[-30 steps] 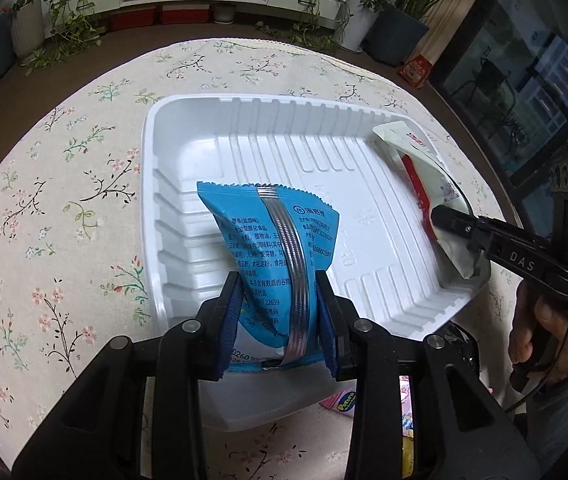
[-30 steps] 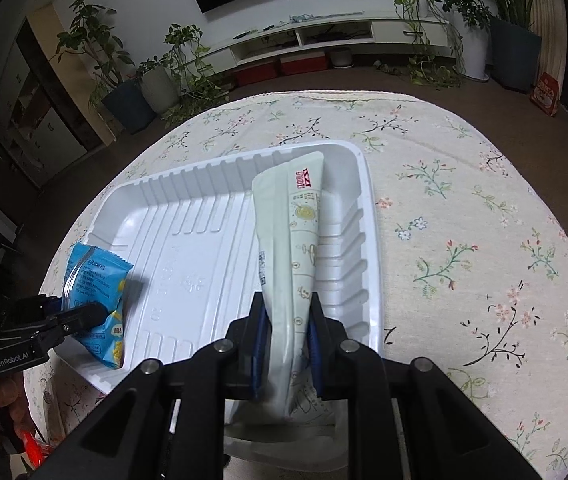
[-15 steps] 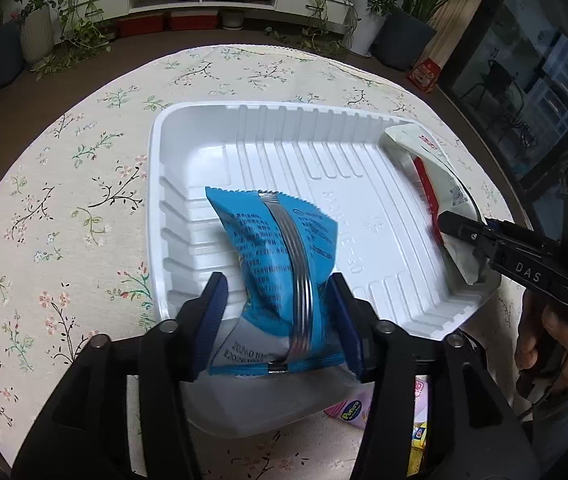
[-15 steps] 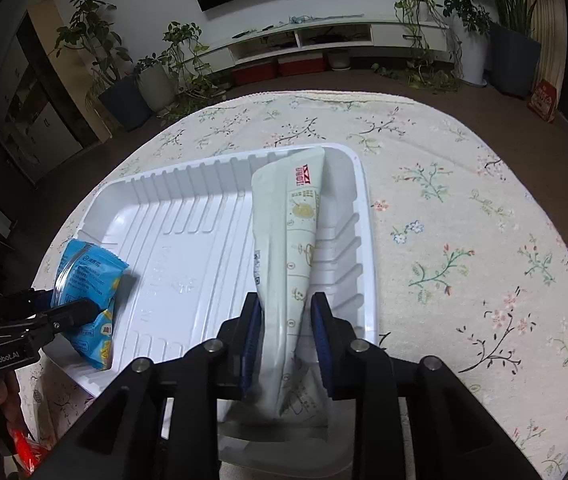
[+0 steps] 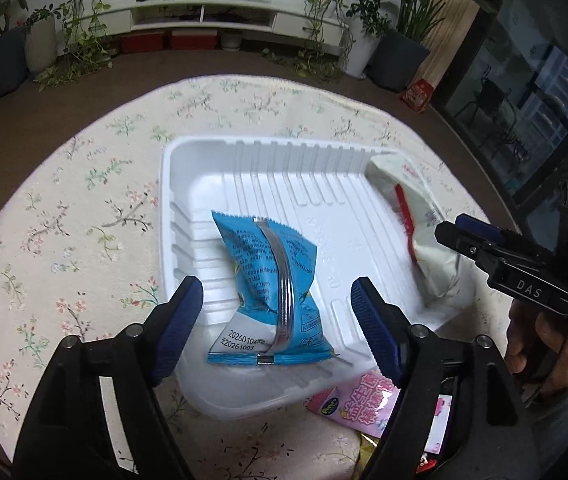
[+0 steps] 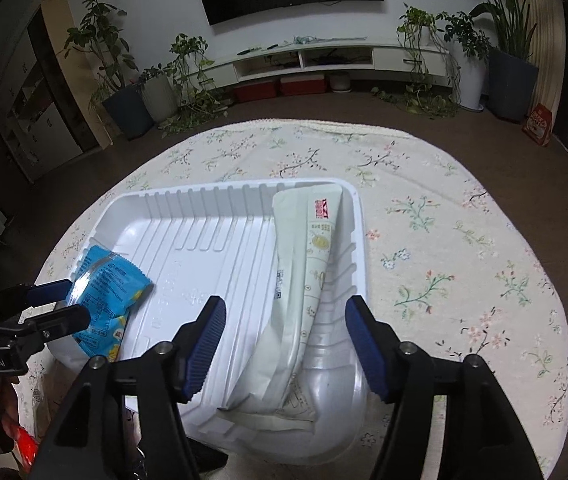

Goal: Organize snacks
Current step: 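Open both tools and pull them back to the snack pile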

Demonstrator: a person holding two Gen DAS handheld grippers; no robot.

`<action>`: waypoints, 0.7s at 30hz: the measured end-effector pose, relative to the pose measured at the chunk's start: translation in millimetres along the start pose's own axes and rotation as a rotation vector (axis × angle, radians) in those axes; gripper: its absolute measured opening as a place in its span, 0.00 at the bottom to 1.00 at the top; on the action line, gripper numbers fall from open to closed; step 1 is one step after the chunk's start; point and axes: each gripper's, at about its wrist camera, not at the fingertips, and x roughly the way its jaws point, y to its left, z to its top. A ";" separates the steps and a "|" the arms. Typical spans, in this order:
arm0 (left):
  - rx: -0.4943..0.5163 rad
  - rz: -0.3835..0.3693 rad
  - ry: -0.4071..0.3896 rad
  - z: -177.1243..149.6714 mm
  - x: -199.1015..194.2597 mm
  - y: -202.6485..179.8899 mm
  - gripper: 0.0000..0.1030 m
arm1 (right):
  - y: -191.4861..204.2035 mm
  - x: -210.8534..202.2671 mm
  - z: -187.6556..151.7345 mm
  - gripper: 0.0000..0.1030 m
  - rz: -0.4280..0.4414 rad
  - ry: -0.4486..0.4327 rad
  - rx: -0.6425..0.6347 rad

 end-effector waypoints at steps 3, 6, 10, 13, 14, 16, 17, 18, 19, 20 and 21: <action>-0.014 -0.024 -0.053 -0.3 -26.1 3.3 0.85 | -3.6 -15.9 4.1 0.68 0.031 -0.044 0.016; -0.031 -0.053 -0.118 -9.2 -58.7 7.9 0.99 | -7.1 -45.1 7.6 0.80 0.084 -0.140 0.022; 0.014 -0.003 -0.268 -47.1 -117.9 8.9 1.00 | -7.9 -105.5 4.1 0.98 0.119 -0.347 0.015; 0.050 0.085 -0.413 -87.0 -159.9 3.7 1.00 | -7.4 -153.0 -6.0 1.00 0.101 -0.501 0.013; 0.050 0.105 -0.427 -101.9 -171.8 2.6 1.00 | -7.4 -166.6 -11.1 1.00 0.100 -0.527 0.018; 0.026 0.136 -0.416 -125.2 -185.5 1.7 1.00 | -6.5 -190.0 -27.7 1.00 0.091 -0.571 0.033; -0.005 0.150 -0.390 -138.9 -190.8 1.8 1.00 | -6.0 -198.2 -37.5 1.00 0.085 -0.591 0.037; -0.040 0.154 -0.356 -149.6 -193.3 2.2 1.00 | -5.3 -205.6 -49.3 1.00 0.077 -0.606 0.038; -0.098 0.153 -0.321 -165.7 -195.4 3.7 1.00 | -4.0 -213.9 -66.0 1.00 0.065 -0.619 0.038; -0.136 0.149 -0.312 -181.1 -196.8 5.0 1.00 | -3.1 -216.9 -77.8 1.00 0.057 -0.619 0.044; -0.153 0.148 -0.312 -192.0 -197.2 4.6 1.00 | -1.6 -219.0 -93.8 1.00 0.054 -0.608 0.060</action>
